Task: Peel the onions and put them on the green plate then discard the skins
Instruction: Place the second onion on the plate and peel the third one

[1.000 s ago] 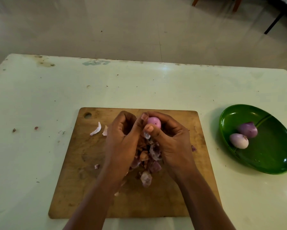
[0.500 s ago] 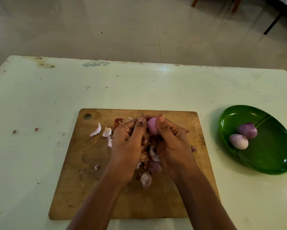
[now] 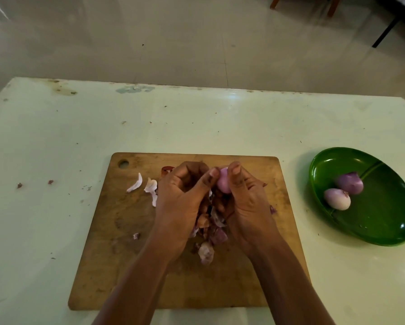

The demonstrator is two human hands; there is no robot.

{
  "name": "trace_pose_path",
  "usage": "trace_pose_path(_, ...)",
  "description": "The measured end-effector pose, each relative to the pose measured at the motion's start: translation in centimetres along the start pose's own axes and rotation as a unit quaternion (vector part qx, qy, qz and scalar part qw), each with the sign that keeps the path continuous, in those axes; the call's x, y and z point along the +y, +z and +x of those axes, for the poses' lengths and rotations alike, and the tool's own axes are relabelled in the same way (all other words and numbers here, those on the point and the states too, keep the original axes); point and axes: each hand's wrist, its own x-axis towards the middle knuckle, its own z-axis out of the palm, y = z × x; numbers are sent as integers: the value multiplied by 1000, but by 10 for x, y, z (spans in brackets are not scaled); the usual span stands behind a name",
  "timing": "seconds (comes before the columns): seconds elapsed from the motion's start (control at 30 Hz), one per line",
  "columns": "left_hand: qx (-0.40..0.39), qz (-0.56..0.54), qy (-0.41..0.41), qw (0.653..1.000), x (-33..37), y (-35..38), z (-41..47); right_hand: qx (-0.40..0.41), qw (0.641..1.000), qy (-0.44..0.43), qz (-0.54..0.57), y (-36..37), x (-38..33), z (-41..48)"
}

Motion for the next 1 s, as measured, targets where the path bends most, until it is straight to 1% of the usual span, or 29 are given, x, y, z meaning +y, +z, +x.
trace_pose_path(0.1, -12, -1, -25, 1000, -1, -2, 1, -7, 1000, -7, 2, -3, 3, 2)
trace_pose_path(0.17, -42, -1, -33, 999, 1, -4, 1, -16, 1000, -9, 4, -3, 2, 1)
trace_pose_path(0.23, -76, 9, -26, 997, 0, -4, 1, -27, 999, -17, 5, -2, 0, 0)
trace_pose_path(0.37, -117, 9, -7, 993, -1, -4, 1, -41, 998, -35, 27, 1, -4, -3)
trace_pose_path(0.43, -115, -13, -11, 993, 0, -5, 1, -42, 998, -35, 28, 0, -3, -2)
trace_pose_path(0.57, -76, -59, -18, 995, -3, -6, 4, -25, 999, -20, 18, -1, 0, -1)
trace_pose_path(0.7, -50, -72, -19, 996, -2, -9, 7, -12, 1000, -27, -1, 1, 0, -1)
trace_pose_path(0.8, -59, -85, -42, 994, 0, -11, 8, -3, 999, -25, -39, -1, -3, -3)
trace_pose_path(0.87, -75, -122, -83, 986, 2, -14, 9, -3, 997, -31, -67, -3, -4, -4)
trace_pose_path(0.93, -93, -166, -123, 974, 4, -17, 10, -20, 994, -45, -102, -4, -6, -5)
trace_pose_path(1.0, -106, -189, -140, 966, 5, -21, 10, -39, 989, -63, -127, -3, -7, -5)
